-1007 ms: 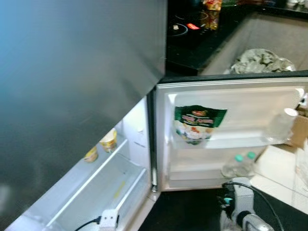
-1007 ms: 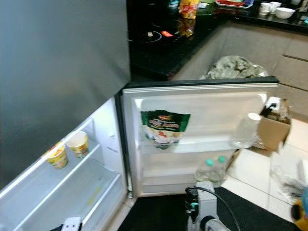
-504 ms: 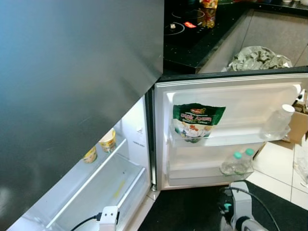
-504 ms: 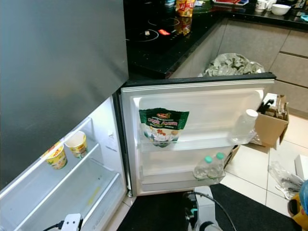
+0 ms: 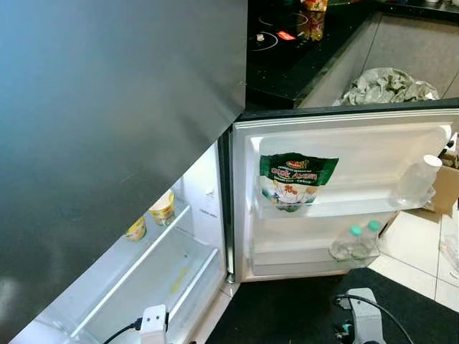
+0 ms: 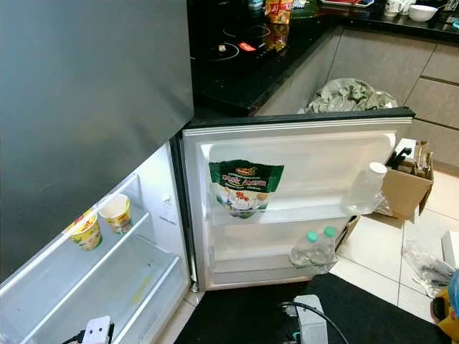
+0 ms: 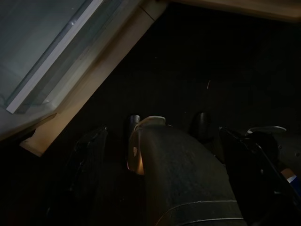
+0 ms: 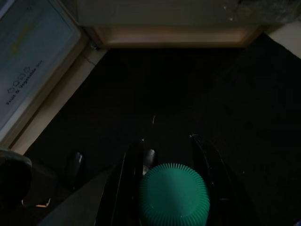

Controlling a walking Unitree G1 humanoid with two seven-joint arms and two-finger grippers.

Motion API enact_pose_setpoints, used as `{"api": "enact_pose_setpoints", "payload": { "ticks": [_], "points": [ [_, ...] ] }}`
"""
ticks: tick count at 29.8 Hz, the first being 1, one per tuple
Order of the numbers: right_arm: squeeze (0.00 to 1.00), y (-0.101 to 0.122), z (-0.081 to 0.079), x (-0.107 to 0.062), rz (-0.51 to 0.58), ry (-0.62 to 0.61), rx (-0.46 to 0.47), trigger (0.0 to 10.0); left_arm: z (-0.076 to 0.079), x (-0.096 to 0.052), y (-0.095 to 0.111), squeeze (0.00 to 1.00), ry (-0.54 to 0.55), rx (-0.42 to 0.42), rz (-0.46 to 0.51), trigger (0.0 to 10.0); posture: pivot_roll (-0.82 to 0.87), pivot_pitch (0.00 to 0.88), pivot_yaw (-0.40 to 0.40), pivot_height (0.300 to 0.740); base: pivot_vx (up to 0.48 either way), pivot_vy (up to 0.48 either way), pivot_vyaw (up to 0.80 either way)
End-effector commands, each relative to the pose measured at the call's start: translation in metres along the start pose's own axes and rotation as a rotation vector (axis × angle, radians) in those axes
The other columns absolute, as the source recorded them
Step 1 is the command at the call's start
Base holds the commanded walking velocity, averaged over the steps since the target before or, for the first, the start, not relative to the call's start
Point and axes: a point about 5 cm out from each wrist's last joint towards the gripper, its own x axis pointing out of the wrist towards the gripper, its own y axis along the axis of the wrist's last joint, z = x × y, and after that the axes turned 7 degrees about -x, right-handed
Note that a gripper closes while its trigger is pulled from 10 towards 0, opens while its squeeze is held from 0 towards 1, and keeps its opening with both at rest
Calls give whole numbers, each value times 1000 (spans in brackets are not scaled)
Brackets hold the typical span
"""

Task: Restocking fridge

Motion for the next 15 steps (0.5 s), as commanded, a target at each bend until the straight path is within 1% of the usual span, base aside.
{"api": "enact_pose_setpoints", "payload": {
  "ticks": [1,15],
  "points": [
    [0,-3,1,-1,-13,-6,-9,10000,-6,-2,0,0,25,-8,-4,10000,-26,0,7,740,0,0,0],
    [0,-8,4,-2,-29,-17,-11,10000,-6,-2,0,0,29,-21,0,10000,-29,0,3,740,0,0,0]
  ]
}}
